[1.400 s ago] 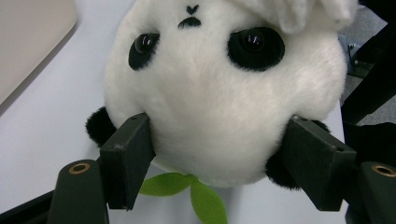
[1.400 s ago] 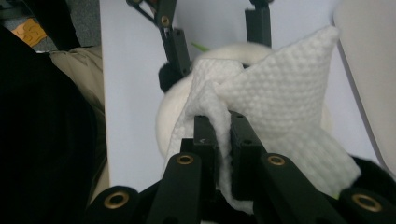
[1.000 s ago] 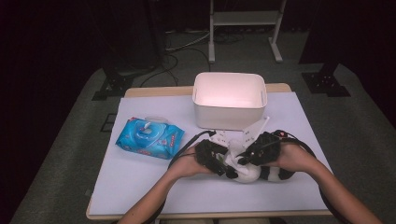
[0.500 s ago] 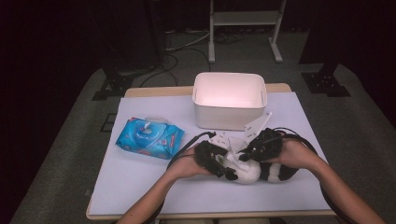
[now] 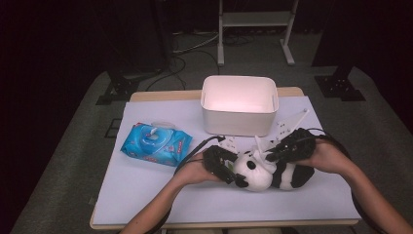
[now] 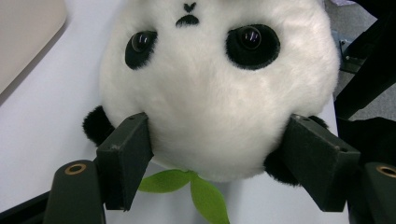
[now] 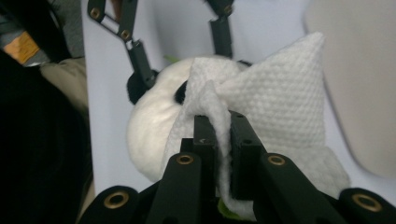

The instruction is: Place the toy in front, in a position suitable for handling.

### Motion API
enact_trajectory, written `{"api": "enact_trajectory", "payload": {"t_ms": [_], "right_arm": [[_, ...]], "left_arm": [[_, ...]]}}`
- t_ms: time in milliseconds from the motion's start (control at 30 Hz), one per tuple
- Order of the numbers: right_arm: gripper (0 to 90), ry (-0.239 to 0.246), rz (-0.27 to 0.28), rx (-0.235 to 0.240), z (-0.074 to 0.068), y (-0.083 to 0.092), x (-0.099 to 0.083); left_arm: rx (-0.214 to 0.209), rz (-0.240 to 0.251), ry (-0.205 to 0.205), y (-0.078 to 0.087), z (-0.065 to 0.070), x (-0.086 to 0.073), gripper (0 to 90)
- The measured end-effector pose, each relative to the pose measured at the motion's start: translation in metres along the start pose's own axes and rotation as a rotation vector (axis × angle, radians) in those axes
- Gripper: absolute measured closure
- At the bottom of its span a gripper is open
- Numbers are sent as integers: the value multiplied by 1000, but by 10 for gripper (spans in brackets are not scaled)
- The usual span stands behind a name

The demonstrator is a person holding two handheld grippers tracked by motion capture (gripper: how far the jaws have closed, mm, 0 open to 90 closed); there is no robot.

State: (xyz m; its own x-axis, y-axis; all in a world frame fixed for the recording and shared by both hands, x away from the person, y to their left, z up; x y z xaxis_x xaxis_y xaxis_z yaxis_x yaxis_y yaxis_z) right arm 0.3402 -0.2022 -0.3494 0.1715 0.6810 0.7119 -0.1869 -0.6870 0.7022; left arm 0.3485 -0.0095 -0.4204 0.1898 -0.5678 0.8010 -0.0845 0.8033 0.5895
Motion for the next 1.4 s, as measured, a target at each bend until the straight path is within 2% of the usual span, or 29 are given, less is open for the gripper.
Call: {"api": "enact_trajectory", "payload": {"t_ms": [133,200,233,367,467,600,667,833,1000,1100,1200,1267,1400], "right_arm": [[827,24,-46,41,-11,-15,-4],[827,44,-44,37,-15,-18,-4],[827,62,-51,40,-19,-19,-3],[826,81,-50,48,-27,-22,2],[827,72,-17,53,-25,-22,7],[826,71,-8,57,-21,-25,12],[826,77,2,62,-15,-33,22],[826,68,-21,68,-6,-40,27],[826,32,-38,48,5,-31,18],[824,3,-44,49,8,-25,8],[825,-15,-52,59,6,-20,-1],[825,-25,-57,76,1,-18,-9],[825,-25,-66,78,-7,-16,-18]], "left_arm": [[-4,7,-2,2,0,0,246],[10,32,-13,3,1,2,211],[10,40,-5,3,1,3,200],[-1,36,2,-1,2,4,203],[-5,36,-19,-3,5,3,222],[-3,48,-14,-3,7,2,218],[-11,43,-33,-4,10,1,218],[-5,29,-51,-3,12,0,219],[-9,23,-34,0,11,-3,218],[-9,36,7,2,6,-4,196],[-17,44,41,3,2,-4,179],[-14,44,40,4,2,-4,173],[-13,40,47,2,2,-1,124]]}}
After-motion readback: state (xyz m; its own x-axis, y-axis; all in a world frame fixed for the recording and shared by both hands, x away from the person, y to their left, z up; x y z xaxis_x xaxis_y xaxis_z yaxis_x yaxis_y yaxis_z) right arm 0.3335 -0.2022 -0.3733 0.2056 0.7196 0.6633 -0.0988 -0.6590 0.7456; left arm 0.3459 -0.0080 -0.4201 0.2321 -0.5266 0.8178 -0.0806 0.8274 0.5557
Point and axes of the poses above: each handheld gripper's, and its own axes: y roughly backward along the jaws, x roughly out of its top, z roughly to its right, the point moved 4 cm from there along -y, roughly forward along the jaws, and after that the axes turned 9 degrees about z, right-handed, at the moved point
